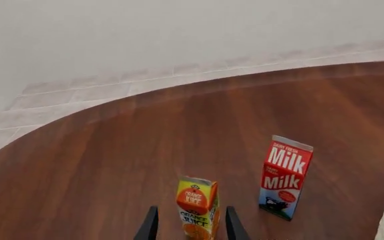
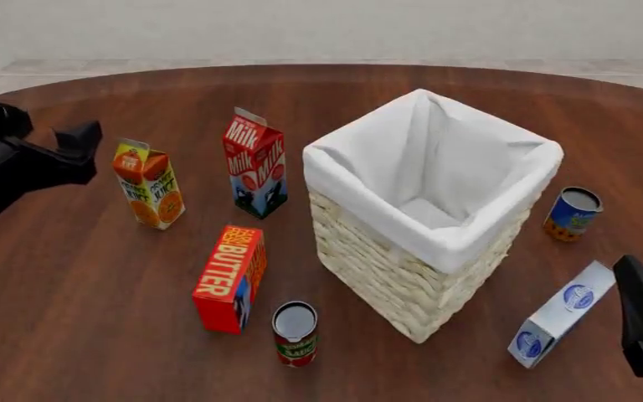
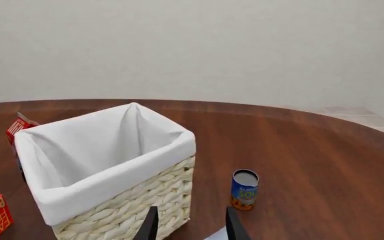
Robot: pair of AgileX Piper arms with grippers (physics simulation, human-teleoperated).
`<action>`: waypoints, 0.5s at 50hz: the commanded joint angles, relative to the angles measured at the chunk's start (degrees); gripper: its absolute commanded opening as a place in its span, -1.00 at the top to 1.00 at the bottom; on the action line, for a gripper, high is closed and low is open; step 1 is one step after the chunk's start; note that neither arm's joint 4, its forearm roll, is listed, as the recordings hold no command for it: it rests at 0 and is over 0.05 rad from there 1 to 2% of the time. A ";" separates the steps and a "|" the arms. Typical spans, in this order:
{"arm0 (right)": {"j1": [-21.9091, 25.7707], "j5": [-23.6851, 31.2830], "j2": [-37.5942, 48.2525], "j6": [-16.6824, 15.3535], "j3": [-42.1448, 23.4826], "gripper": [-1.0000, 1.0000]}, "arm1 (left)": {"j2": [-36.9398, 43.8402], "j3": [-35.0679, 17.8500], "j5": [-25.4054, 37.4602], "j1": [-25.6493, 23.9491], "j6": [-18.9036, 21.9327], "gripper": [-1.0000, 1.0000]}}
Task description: Pick up the orange juice, and put it in the basket.
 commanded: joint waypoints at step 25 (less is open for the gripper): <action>0.01 -0.06 0.08 0.13 -0.09 -1.00 | 14.69 -2.82 -5.13 1.52 -1.29 -1.00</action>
